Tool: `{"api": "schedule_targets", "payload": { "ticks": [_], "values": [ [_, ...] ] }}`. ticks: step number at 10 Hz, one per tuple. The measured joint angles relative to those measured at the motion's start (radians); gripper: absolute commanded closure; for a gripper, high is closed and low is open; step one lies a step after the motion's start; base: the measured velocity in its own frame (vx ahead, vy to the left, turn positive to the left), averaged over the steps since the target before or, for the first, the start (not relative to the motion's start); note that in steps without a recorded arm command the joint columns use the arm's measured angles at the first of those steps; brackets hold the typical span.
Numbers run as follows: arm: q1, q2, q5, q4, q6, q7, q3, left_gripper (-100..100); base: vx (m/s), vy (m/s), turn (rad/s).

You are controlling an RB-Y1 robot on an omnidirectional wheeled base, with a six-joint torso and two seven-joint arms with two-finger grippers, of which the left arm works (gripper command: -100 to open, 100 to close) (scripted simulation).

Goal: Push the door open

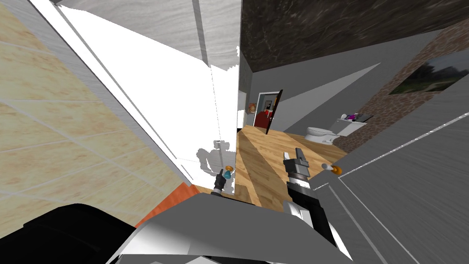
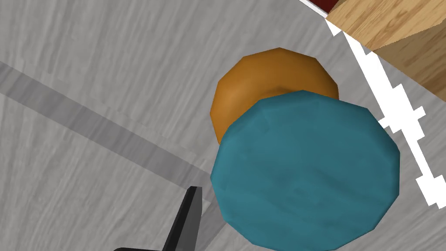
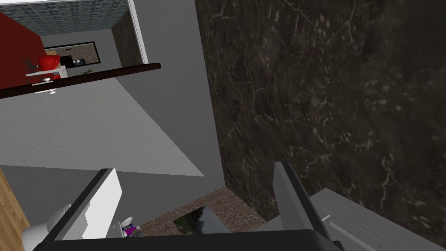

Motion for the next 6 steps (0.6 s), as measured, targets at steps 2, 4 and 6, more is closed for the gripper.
{"api": "schedule_targets", "payload": {
  "ticks": [2, 4, 6],
  "values": [
    [-0.001, -0.002, 0.019, 0.004, -0.002, 0.041, -0.005, 100, 0.043, -0.009, -0.004],
    [0.0, -0.004, 0.036, 0.02, -0.02, 0.087, -0.013, 100, 0.038, -0.017, 0.008],
    [-0.004, -0.005, 0.058, 0.018, -0.014, 0.128, -0.014, 100, 0.043, -0.013, -0.006]
  ]
}}
